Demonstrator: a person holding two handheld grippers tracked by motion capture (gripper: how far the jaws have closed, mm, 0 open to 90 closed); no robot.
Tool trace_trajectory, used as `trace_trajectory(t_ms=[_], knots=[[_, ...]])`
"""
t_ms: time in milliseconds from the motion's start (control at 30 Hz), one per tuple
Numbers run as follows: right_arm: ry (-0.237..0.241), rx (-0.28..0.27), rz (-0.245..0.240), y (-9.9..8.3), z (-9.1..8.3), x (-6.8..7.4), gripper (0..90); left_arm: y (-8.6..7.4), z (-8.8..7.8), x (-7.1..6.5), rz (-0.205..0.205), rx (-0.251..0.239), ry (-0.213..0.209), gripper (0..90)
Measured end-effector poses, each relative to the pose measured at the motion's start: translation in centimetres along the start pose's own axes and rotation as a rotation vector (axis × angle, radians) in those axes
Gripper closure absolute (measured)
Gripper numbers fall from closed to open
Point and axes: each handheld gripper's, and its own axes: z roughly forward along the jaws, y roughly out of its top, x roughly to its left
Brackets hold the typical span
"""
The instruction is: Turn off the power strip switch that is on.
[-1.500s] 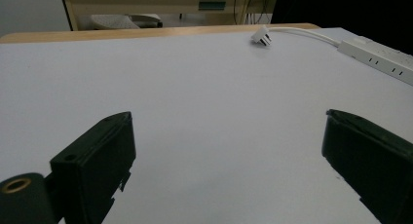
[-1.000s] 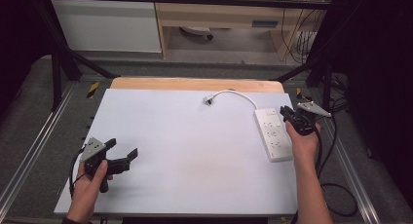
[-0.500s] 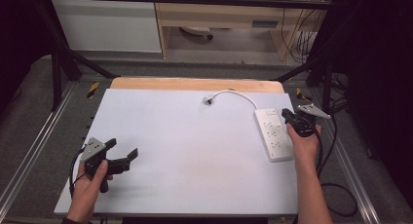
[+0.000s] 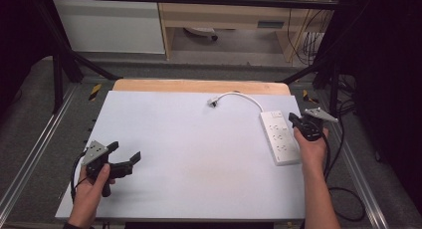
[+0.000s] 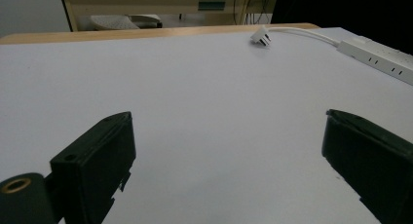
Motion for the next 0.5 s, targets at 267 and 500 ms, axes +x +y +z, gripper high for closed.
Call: trace_trajectory(t_ms=[267, 500], knots=[[-0.009, 0.007, -0.001, -0.18, 0.03, -0.21, 90.0, 0.0, 0.0, -0.01, 0.002, 0.0, -0.002, 5.3], [-0.006, 0.03, 0.0, -0.54, 0.23, -0.4, 90.0, 0.01, -0.01, -0.03, 0.003, 0.002, -0.003, 5.3]])
